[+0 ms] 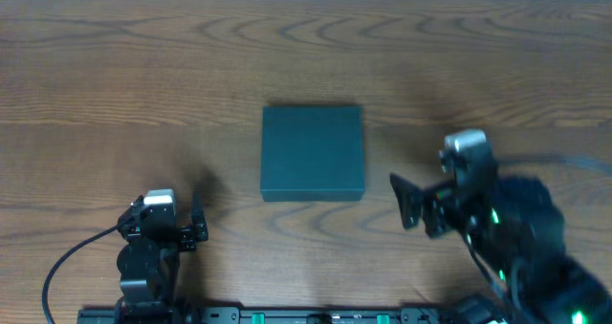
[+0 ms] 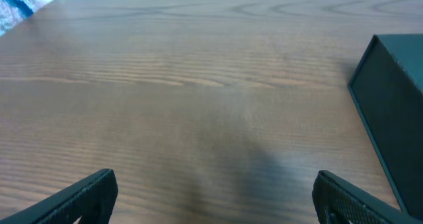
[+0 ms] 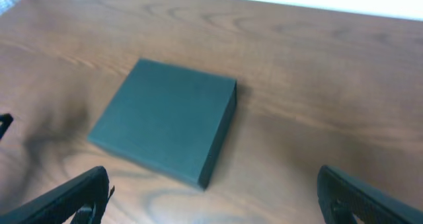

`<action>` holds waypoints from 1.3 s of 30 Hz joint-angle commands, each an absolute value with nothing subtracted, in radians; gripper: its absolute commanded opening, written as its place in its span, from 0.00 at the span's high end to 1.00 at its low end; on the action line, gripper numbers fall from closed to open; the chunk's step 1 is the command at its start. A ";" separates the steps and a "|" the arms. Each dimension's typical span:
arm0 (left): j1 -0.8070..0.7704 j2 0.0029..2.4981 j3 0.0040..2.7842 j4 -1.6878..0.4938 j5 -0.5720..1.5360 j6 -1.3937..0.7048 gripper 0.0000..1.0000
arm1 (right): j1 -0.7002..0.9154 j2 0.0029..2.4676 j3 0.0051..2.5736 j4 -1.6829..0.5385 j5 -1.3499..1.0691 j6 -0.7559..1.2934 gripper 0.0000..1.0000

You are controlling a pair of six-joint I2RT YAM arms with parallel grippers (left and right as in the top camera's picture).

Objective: Pack container

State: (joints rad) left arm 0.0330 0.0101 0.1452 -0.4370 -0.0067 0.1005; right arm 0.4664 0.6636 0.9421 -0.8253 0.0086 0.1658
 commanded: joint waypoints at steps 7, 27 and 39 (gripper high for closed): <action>0.039 0.004 0.126 -0.436 -0.009 0.086 0.05 | 0.463 0.186 0.487 -0.699 0.030 0.135 0.01; 0.039 0.004 0.126 -0.437 -0.009 0.086 0.05 | 0.463 0.005 0.152 -0.641 0.018 0.231 0.01; 0.039 0.004 0.126 -0.437 -0.009 0.086 0.05 | 0.463 0.006 0.154 -0.645 0.018 0.231 0.01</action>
